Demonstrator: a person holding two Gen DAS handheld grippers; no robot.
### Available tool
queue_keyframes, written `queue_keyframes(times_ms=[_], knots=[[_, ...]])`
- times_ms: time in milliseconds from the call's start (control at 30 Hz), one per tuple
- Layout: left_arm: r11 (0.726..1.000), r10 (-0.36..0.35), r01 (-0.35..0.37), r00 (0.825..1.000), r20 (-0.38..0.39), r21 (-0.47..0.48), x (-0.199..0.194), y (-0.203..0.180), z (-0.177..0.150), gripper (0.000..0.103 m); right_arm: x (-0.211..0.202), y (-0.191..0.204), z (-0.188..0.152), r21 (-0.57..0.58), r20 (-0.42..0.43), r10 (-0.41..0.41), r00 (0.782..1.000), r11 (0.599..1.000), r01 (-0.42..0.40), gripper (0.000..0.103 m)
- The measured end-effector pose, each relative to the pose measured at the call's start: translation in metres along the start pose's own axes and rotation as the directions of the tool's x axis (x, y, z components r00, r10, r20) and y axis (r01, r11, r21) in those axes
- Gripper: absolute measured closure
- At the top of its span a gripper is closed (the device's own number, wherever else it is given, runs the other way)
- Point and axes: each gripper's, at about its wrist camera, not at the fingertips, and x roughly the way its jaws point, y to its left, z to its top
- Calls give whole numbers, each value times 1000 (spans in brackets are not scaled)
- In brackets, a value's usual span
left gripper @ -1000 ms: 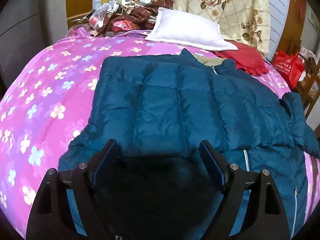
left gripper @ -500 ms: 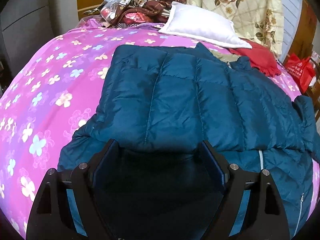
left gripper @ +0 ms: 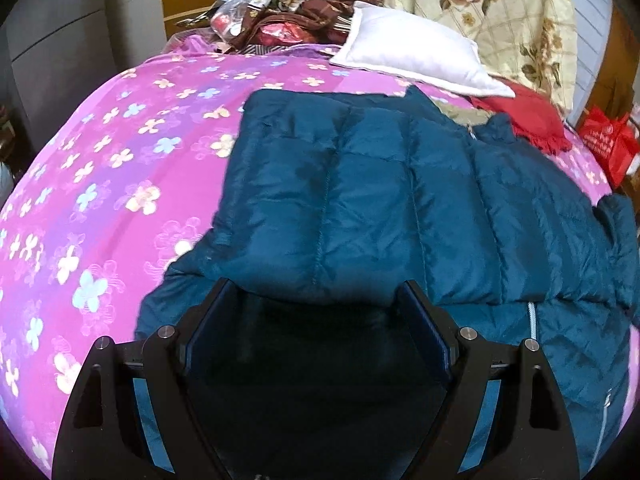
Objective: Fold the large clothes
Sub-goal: 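Move the right gripper to the other sleeve and grasp its cuff, then fold the held sleeve across the jacket body with the right gripper, release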
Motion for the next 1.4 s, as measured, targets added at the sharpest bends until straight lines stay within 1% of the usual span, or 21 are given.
queue_keyframes(times_ms=[67,167,200,233,300,500,600,667,700,800,900,1000,1033,1067,1100,1133,1167,1200,1300,1367,1400], knots=[[1000,24,-24,1000,-15,13,1,2,3,20,-26,23,7,-26,56,-10,998,1000,11,95],[988,146,-144,989,-22,52,6,6,4,20,-67,78,16,-89,138,19,990,996,-7,95],[980,191,-189,981,-19,63,7,9,4,20,-79,99,18,-108,158,44,986,994,-27,95],[965,255,-253,967,-10,72,8,12,5,19,-96,129,20,-131,183,87,979,989,-64,95],[949,309,-309,951,3,64,6,21,7,19,-113,171,20,-168,192,156,969,978,-124,95],[943,330,-331,944,-25,-31,0,71,15,19,-155,337,-10,-328,153,384,911,889,-319,95],[933,353,-355,935,-38,-59,0,94,19,19,-162,399,-35,-357,102,461,882,844,-400,95],[930,356,-359,933,-40,-83,-3,109,22,20,-170,442,-54,-381,63,517,854,803,-458,95],[928,355,-358,934,-41,-101,-6,117,23,20,-173,468,-64,-390,33,555,831,773,-501,95],[927,341,-342,939,-39,-154,-13,136,27,20,-185,512,-92,-398,-16,619,785,716,-573,95],[917,343,-344,938,-40,-203,-18,151,30,20,-201,555,-113,-389,-72,697,714,639,-663,95],[914,316,-318,948,-50,-252,-19,160,29,20,-212,575,-123,-367,-80,739,669,602,-709,94],[915,308,-311,950,-53,-257,-19,160,29,20,-211,579,-126,-346,-88,744,662,600,-721,92],[917,303,-307,951,-54,-255,-19,159,29,20,-209,579,-125,-331,-104,749,654,594,-733,85],[919,301,-305,952,-54,-249,-19,157,29,20,-207,576,-126,-314,-127,758,639,580,-751,65],[921,302,-305,952,-53,-244,-18,155,29,20,-203,574,-128,-296,-162,766,622,563,-771,52],[923,299,-302,953,-52,-240,-19,153,30,20,-203,570,-130,-301,-165,757,632,571,-764,33],[926,291,-294,956,-48,-238,-19,151,30,20,-205,566,-129,-313,-154,753,639,577,-755,30],[928,270,-271,962,-40,-255,-22,146,30,20,-209,539,-125,-345,-134,743,656,585,-734,30],[934,241,-241,970,-32,-264,-23,139,31,20,-209,512,-121,-363,-102,702,705,633,-683,30],[938,226,-225,974,-26,-264,-23,132,31,20,-208,496,-119,-372,-76,664,744,673,-639,30]])
